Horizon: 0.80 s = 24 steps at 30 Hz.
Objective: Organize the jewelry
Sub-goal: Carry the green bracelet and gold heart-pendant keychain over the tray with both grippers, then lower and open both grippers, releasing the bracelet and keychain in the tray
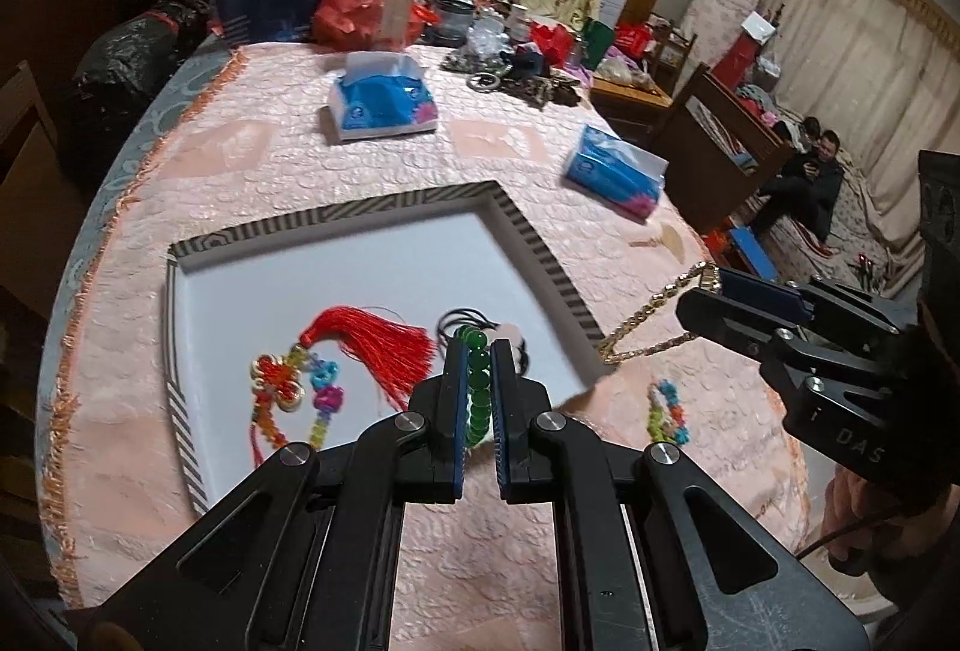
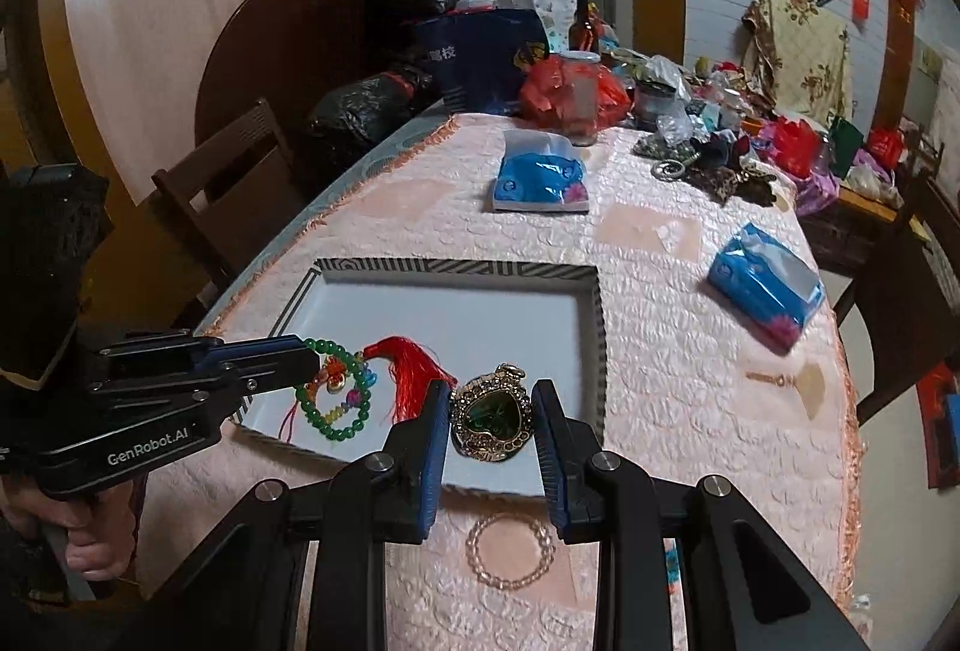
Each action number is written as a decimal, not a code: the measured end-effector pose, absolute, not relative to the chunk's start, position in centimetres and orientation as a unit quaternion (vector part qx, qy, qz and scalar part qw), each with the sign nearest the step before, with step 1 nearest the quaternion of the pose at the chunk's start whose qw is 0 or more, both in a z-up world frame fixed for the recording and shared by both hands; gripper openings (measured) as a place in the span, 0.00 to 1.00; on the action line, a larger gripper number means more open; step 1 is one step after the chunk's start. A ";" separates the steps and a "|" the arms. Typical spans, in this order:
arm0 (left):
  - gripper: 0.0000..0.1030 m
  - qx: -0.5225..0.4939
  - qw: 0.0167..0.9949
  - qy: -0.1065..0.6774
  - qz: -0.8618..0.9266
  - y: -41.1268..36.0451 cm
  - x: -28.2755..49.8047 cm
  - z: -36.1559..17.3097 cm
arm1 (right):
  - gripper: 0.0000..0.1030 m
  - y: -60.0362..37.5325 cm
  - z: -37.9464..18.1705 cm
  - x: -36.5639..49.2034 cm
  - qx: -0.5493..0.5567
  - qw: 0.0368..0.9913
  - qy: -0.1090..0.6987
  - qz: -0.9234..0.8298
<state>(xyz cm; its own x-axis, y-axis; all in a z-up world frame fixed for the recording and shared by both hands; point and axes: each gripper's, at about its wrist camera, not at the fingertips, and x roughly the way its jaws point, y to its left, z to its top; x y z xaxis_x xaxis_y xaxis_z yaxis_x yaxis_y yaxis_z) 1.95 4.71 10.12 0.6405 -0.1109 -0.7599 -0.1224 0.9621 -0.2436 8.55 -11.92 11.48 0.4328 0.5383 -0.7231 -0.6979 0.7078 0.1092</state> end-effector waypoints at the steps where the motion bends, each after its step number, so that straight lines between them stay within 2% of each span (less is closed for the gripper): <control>1: 0.06 -0.139 0.895 0.424 0.006 5.0 2.1 10.0 | 0.26 -11.8 11.5 8.7 -0.105 0.840 0.385 0.369; 12: 0.06 -0.149 0.884 0.441 0.037 7.5 4.3 8.2 | 0.26 -9.4 10.7 10.8 -0.112 0.830 0.392 0.381; 24: 0.06 -0.167 0.866 0.466 0.067 10.2 6.1 4.7 | 0.26 -6.6 6.7 13.4 -0.105 0.804 0.430 0.397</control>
<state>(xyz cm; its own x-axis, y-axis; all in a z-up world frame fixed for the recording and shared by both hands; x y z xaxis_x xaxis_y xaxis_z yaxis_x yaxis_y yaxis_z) 6.12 10.19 4.66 0.5566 -0.0391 -0.8299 -0.2720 0.9353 -0.2265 13.40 -6.64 6.73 0.3157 0.5479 -0.7747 -0.7280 0.6635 0.1725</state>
